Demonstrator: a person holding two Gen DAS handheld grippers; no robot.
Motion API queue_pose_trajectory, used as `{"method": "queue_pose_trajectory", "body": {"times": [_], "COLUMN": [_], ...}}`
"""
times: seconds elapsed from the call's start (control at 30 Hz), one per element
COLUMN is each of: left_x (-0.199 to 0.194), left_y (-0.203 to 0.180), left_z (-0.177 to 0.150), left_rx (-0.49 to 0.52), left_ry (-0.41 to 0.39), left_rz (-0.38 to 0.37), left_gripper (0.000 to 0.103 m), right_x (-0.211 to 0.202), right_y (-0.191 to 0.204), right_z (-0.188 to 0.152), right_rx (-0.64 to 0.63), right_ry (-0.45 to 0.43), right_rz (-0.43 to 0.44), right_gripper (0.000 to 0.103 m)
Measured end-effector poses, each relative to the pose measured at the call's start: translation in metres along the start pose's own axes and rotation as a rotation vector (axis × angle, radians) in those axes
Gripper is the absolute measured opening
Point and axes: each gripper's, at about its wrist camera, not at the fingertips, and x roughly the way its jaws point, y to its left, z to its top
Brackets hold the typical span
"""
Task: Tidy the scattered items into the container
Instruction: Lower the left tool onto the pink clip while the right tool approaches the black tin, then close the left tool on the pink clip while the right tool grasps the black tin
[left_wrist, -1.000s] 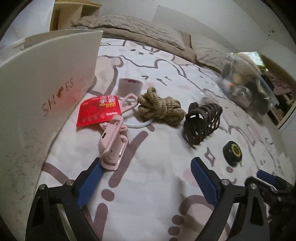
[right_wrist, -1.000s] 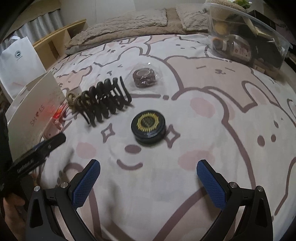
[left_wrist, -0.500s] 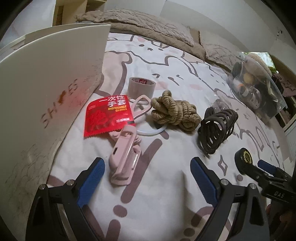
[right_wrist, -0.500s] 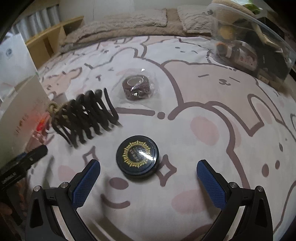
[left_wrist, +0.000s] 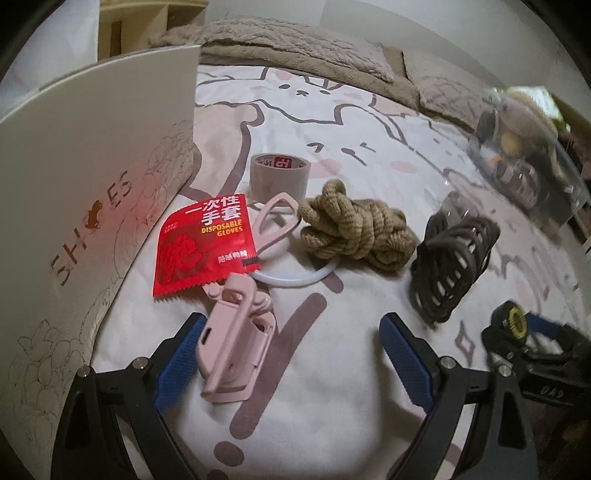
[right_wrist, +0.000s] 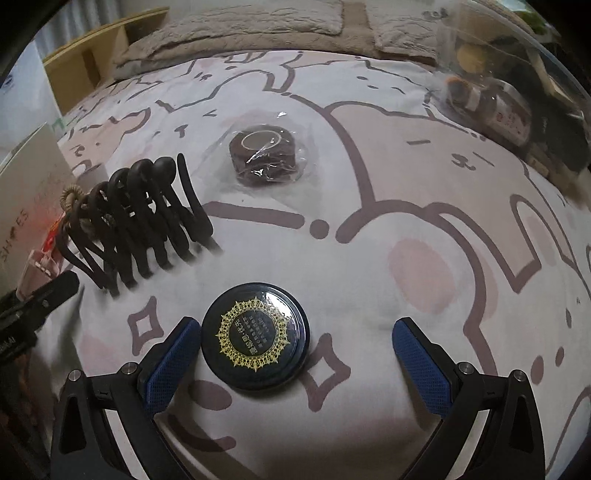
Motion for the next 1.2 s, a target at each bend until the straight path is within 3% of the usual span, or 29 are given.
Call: {"method": "queue_pose_trajectory", "body": {"times": [0.1,0.23,0.3,0.37,0.4,0.6,0.73,1.2], "left_x": [0.001,0.0,0.001,0.002,0.002,-0.001,-0.004,-0.028], "left_y": [0.001,0.005,0.005,0.005,0.006,0.013,0.019,0.016], "left_z": [0.0,0.0,0.001,0.002,0.002,0.003,0.004,-0.018], "left_rx": [0.0,-0.022,-0.025,-0.025,-0.027,-0.067,-0.099,-0.053], "left_ry": [-0.003,-0.007,-0.001,-0.003,-0.005,-0.025,-0.03,-0.01], "left_rz": [0.005,-0.001,0.011,0.019,0.024,0.05,0.062,-0.015], "left_gripper": [0.093,0.088,0.084,0.083,0.081,0.056,0.031,0.029], "right_x": [-0.001,-0.006,-0.009,-0.011,-0.012,-0.01,-0.011,-0.032], "right_y": [-0.001,-0.007,-0.009,-0.009,-0.009,-0.003,-0.003,0.004], "right_z": [0.0,0.0,0.001,0.001,0.001,0.0,0.0,-0.027], "right_rx": [0.008,0.04,0.041,0.038,0.036,0.007,0.008,0.031], "right_ry": [-0.012,-0.03,-0.04,-0.061,-0.069,-0.093,-0.096,-0.085], "right_rz": [0.008,0.014,0.011,0.007,0.001,-0.012,-0.008,0.035], "right_gripper": [0.102,0.092,0.081,0.061,0.059,0.051,0.051,0.051]}}
